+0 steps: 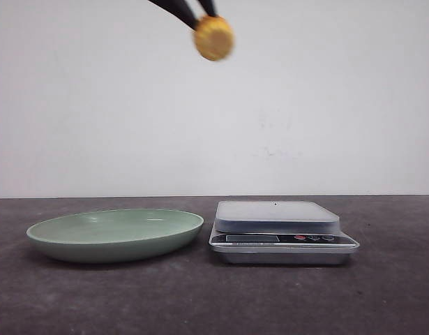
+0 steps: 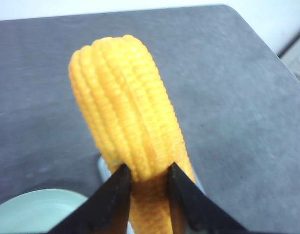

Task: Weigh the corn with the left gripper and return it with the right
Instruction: 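Lift the corn with the left gripper and carry it over the scale, then lower the corn onto the scale, open the left gripper and withdraw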

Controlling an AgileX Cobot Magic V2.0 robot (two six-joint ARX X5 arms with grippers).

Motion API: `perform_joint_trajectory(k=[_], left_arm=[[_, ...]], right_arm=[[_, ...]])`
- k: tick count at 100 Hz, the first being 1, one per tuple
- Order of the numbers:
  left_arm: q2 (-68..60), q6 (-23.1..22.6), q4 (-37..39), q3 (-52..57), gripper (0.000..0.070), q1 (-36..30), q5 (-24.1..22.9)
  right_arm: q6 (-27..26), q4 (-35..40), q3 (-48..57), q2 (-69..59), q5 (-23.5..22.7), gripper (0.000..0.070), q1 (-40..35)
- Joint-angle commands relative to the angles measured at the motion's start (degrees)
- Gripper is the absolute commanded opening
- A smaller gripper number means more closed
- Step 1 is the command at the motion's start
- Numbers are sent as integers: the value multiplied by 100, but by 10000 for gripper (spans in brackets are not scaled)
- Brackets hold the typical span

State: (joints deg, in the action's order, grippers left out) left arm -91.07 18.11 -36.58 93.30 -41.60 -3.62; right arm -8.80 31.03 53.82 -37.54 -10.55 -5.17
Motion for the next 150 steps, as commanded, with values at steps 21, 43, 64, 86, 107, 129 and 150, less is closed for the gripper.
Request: perform_joint_trajectory(k=[21,43,64,86,107,129,150], left_arm=[[-1366,37,31,555,5,-254,17],[-2173,44,35,555,4,-251,79],[-2675,101,68,555,4,-256,212],[-2741,122,205,555,6,-271,282],[-2741,120,144,555,364,-280,328],[-2712,87,144,588,363,-304,343],[-2291,-188,-422,1086,361,-304,212]], right_arm=[[44,20,94,-13,-2,485,-13],[46,68,94,-13,0,485,-11],[50,81,94,-13,0,485,-11],[50,125,94,-15,2,485,-11],[52,125,94,-15,2,485,-11],[66,131,94,-15,2,485,-11],[76,153,94,-17,2,485,-11]])
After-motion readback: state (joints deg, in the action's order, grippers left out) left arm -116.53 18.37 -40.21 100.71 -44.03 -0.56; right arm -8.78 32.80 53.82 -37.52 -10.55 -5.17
